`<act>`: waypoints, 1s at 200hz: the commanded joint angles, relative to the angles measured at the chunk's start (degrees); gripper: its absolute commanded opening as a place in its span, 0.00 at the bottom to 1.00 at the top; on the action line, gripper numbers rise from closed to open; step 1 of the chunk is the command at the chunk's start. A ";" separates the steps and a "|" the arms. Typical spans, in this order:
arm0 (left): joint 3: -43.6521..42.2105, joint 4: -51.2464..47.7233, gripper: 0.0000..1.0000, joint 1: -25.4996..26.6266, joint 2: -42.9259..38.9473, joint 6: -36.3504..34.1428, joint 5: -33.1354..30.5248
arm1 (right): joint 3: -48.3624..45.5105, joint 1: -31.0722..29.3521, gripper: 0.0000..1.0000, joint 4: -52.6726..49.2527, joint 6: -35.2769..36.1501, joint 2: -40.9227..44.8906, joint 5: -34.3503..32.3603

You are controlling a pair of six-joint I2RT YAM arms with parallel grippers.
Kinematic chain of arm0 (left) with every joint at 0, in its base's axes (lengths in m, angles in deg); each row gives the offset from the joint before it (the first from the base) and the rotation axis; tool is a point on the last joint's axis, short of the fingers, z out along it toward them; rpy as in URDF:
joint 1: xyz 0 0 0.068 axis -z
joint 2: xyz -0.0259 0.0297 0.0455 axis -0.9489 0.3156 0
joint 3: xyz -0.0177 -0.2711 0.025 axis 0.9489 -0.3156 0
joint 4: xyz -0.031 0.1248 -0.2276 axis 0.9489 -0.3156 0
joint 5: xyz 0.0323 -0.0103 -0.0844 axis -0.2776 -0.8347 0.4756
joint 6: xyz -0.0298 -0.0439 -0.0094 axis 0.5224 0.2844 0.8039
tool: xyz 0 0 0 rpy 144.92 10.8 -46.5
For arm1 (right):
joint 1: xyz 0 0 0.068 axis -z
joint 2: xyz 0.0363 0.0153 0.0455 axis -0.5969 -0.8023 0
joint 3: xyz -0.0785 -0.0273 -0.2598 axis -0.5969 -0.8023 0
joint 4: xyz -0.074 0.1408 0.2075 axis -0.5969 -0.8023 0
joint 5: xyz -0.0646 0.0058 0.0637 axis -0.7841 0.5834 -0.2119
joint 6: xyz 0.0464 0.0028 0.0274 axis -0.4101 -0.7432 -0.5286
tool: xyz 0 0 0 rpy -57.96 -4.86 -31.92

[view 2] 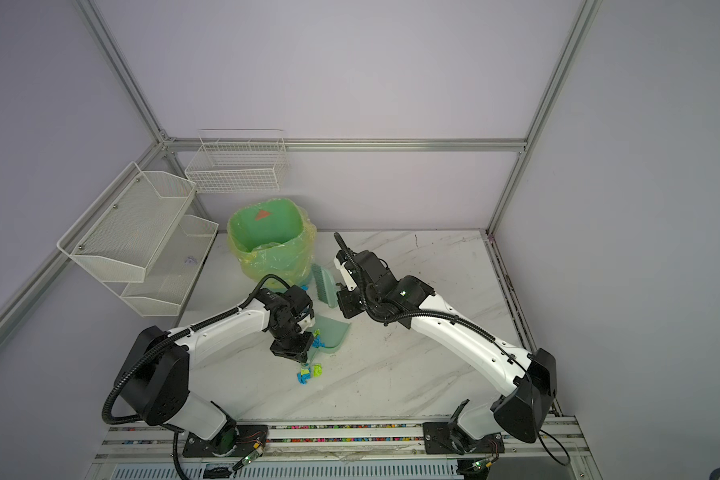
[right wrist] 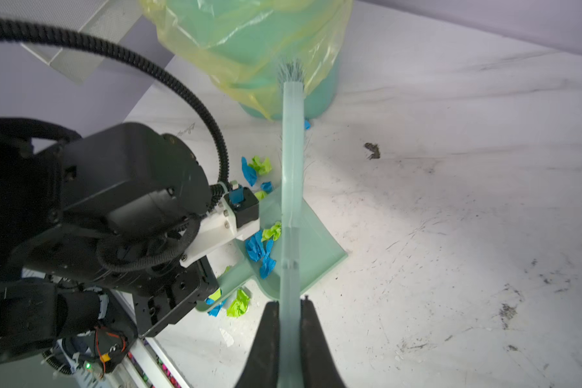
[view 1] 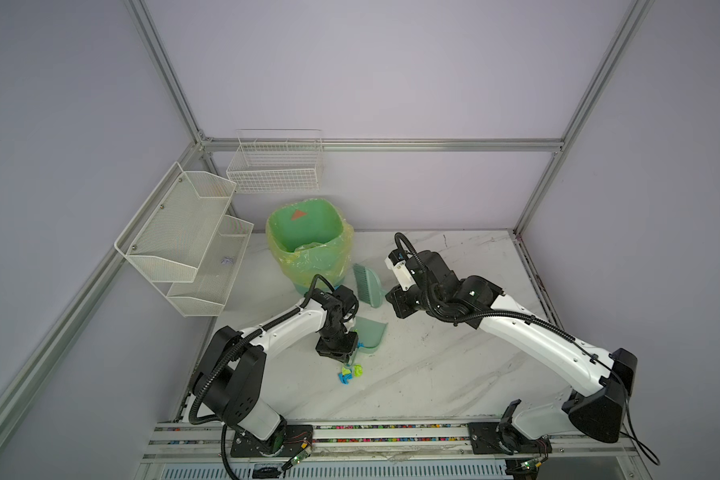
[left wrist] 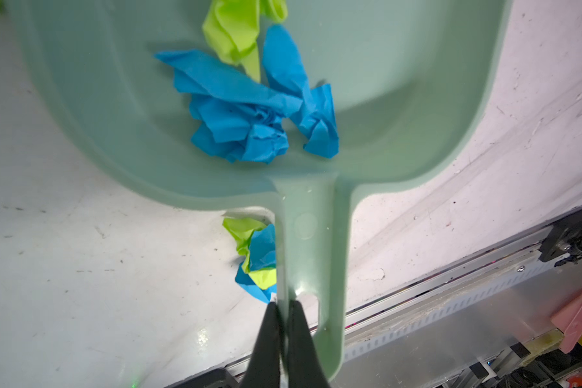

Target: Sweep away the paper scraps from the table

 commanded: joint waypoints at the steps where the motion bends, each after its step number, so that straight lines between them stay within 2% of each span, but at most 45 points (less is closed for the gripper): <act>1: 4.90 1.04 0.00 -0.13 -3.03 -1.10 0.03 | -0.52 0.87 0.00 -3.72 -4.15 -1.24 -7.89; 49: 4.75 2.67 0.00 1.14 -7.77 0.31 -1.96 | -3.44 4.19 0.00 -3.12 -6.55 0.51 -10.66; 99: 5.57 3.03 0.00 3.37 -7.88 0.69 -5.02 | -5.50 5.99 0.00 -2.90 -9.13 2.95 -14.12; 107: 6.06 3.03 0.00 3.82 -10.11 0.94 -5.31 | -5.96 6.10 0.00 -3.01 -9.56 3.01 -14.58; 144: 10.96 1.80 0.00 5.07 -11.90 1.08 -6.87 | -8.84 8.13 0.00 -2.90 -10.53 4.64 -15.28; 200: 20.98 -3.66 0.00 5.15 -10.48 -0.43 -8.89 | -12.24 11.84 0.00 -2.21 -10.21 5.45 -14.80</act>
